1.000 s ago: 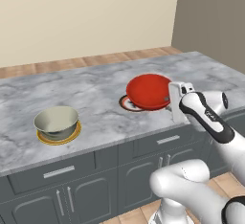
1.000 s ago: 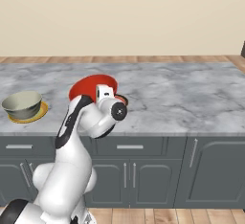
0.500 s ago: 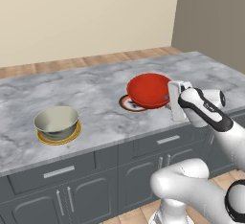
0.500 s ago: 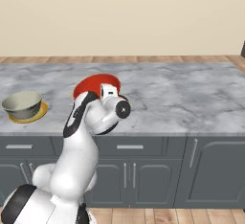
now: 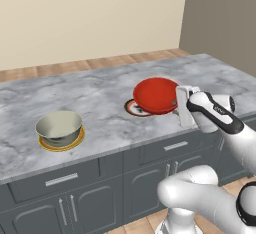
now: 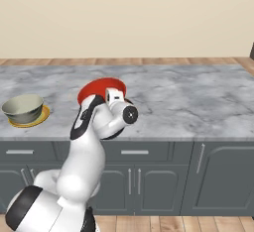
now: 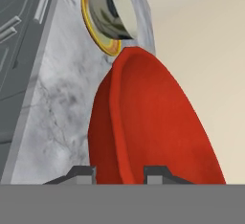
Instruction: Move the bowls from the cabinet to the plates on the dining table.
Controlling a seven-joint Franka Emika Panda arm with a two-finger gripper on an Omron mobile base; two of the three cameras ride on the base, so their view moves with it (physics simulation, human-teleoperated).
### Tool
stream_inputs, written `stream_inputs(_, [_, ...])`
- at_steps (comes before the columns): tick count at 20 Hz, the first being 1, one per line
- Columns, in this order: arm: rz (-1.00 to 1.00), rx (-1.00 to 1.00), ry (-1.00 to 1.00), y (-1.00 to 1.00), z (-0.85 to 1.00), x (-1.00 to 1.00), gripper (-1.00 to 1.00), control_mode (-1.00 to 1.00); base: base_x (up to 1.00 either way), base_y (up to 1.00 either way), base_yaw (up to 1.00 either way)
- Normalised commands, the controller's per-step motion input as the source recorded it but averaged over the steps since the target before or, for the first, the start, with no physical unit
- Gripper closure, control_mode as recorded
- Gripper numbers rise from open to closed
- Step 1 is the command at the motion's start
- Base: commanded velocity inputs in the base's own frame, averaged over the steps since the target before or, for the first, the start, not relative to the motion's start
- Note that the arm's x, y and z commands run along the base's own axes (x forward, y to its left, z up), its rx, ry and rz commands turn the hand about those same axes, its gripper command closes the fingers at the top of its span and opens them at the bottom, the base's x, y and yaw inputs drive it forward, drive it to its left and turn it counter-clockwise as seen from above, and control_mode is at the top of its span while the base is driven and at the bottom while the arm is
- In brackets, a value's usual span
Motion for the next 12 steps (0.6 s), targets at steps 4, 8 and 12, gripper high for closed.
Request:
stream_inputs(4, [0.0, 0.0, -0.03, -0.01, -0.16, 0.07, 1.0, -1.0, 0.0, 0.0, 0.0])
stream_inputs(8, [0.0, 0.0, -0.01, 0.0, -0.13, 0.12, 1.0, -1.0, 0.0, 0.0, 0.0])
stream_inputs(12, [0.0, 0.0, 0.0, 0.0, -0.11, 0.15, 1.0, -1.0, 0.0, 0.0, 0.0])
